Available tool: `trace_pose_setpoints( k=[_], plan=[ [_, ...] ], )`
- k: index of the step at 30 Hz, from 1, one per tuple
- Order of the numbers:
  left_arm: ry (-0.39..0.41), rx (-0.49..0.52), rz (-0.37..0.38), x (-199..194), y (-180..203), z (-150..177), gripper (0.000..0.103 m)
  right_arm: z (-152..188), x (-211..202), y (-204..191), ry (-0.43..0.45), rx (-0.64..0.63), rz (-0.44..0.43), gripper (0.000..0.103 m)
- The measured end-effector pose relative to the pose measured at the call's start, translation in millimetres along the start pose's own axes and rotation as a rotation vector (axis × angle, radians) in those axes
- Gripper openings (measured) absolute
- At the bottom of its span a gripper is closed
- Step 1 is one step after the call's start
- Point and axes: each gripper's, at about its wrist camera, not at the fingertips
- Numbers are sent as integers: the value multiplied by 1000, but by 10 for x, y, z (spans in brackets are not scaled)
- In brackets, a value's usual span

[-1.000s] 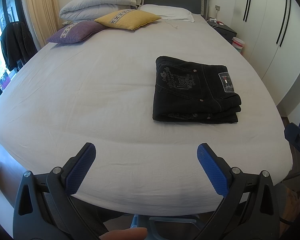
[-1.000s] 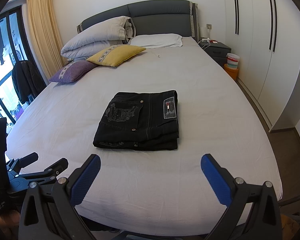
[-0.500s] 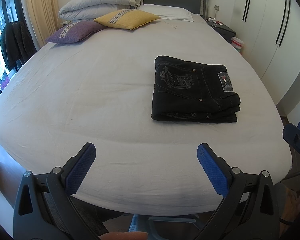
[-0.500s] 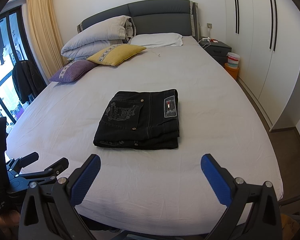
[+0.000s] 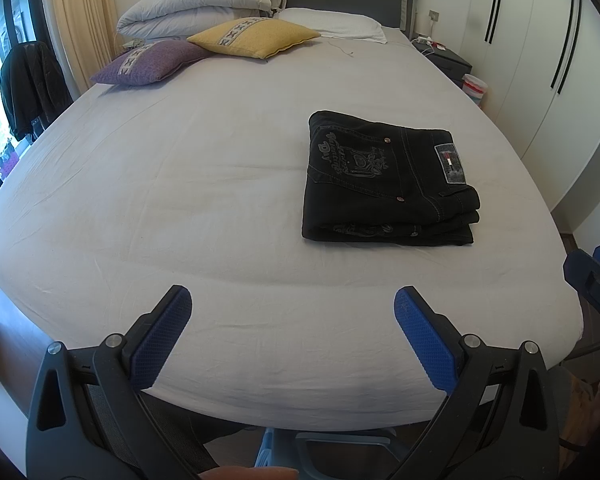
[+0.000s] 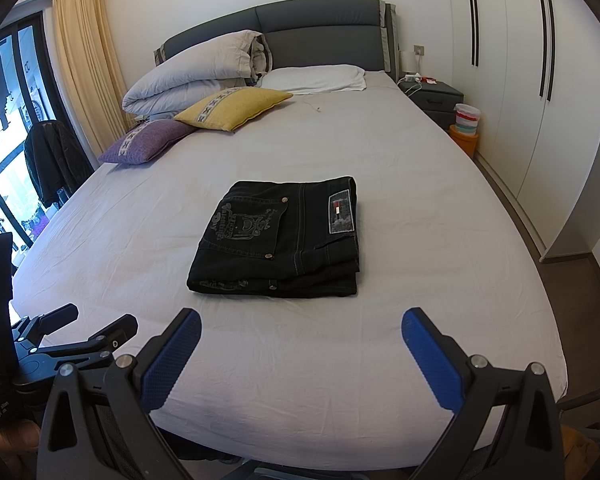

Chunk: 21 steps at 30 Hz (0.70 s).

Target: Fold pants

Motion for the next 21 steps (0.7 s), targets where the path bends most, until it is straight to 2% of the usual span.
trace_pose_setpoints(
  k=[21],
  plan=[
    [-6,0,-3,17,19,-12,103,-9,-3,20,-1,0,-3,103]
  ],
)
Point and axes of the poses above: each gripper's, at about its wrist camera, not at the fingertips, and x roughly the way its jaws point, y to its right, z to its underside, and after that the axes turned 13 degrees about -x, right-handed
